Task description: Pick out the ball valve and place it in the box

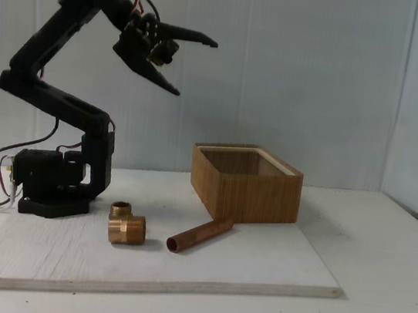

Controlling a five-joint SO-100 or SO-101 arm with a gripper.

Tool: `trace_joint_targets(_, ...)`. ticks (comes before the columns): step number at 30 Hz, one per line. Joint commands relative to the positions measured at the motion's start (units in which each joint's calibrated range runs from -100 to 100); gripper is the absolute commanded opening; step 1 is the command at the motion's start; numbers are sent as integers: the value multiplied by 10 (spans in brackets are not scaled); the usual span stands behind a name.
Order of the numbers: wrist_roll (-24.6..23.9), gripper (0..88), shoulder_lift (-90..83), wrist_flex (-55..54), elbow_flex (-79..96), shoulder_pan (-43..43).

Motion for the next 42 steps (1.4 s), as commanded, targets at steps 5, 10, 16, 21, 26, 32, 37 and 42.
trace_joint_targets(5,18,410,-151,-53,121,7)
trace_joint_targets(10,37,410,-277,-59,219,7)
trace_joint_targets(16,45,410,-327,-68,308,7)
trace_joint_targets(21,42,410,-331,-116,364,7)
trace_joint_targets(26,41,410,-331,-180,409,8)
trace_joint_targets(32,43,410,-331,-292,434,8)
trace_joint_targets(37,41,410,-332,-366,428,15)
trace_joint_targets(42,43,410,-332,-437,443,21)
